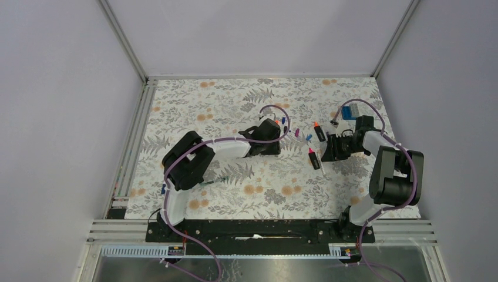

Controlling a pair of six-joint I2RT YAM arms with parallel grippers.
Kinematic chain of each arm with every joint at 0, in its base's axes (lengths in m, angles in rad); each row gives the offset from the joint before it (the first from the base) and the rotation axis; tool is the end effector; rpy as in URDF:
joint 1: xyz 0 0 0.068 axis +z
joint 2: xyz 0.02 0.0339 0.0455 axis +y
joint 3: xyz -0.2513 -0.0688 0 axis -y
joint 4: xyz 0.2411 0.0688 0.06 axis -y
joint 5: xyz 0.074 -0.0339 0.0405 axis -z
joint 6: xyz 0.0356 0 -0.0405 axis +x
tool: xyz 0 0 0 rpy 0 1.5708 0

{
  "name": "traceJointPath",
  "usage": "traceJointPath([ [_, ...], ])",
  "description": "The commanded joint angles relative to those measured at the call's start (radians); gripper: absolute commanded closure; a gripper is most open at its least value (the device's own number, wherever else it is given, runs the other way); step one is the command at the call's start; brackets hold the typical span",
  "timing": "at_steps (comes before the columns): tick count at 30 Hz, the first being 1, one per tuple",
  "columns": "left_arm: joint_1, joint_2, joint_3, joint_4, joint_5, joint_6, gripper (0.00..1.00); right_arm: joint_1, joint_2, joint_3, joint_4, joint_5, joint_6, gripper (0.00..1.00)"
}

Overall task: Open the pen caps
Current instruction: Place the pen cap at the center of the board.

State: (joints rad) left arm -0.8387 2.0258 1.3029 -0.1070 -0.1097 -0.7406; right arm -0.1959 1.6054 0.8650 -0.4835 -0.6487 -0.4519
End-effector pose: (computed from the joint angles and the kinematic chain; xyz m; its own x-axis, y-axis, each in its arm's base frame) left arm 0.2868 -0.3133 0.1440 -0.8295 -0.0803 -0.5527 0.1764 0.9012 -0.3958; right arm 0.2807 -0.0338 0.1500 -0.8096 -0.1941 -0.5540 -0.4445 0.8191 0.3627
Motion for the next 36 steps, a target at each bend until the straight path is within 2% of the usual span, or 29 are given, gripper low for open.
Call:
traceJointPath([
  [1, 0.002, -0.103, 0.007, -0.016, -0.03, 0.035, 0.62, 0.007, -0.032, 0.029, -0.023, -0.022, -0.011, 0.61],
  [7, 0.001, -0.256, -0.07, 0.02, -0.03, 0.08, 0.61, 0.006, -0.116, 0.008, -0.026, -0.032, -0.04, 0.55],
  [14, 0.002, -0.543, -0.288, 0.147, -0.08, 0.159, 0.55, -0.009, -0.201, -0.018, -0.023, -0.072, -0.077, 0.48],
  [17, 0.003, -0.66, -0.386, 0.176, -0.132, 0.188, 0.48, -0.014, -0.229, -0.026, -0.024, -0.108, -0.09, 0.45],
  [20, 0.016, -0.761, -0.479, 0.173, -0.19, 0.189, 0.33, -0.017, -0.26, -0.04, -0.017, -0.147, -0.101, 0.41],
  [23, 0.066, -0.846, -0.564, 0.136, -0.196, 0.133, 0.26, -0.017, -0.295, -0.06, 0.008, -0.166, -0.102, 0.38],
  [29, 0.182, -0.958, -0.688, -0.001, -0.165, -0.077, 0.2, -0.019, -0.324, -0.078, 0.027, -0.184, -0.105, 0.34],
  [33, 0.216, -0.976, -0.681, -0.162, -0.246, -0.191, 0.07, -0.019, -0.322, -0.078, 0.027, -0.19, -0.107, 0.33],
  [36, 0.239, -0.936, -0.647, -0.257, -0.306, -0.213, 0.05, -0.019, -0.324, -0.077, 0.027, -0.193, -0.108, 0.33],
])
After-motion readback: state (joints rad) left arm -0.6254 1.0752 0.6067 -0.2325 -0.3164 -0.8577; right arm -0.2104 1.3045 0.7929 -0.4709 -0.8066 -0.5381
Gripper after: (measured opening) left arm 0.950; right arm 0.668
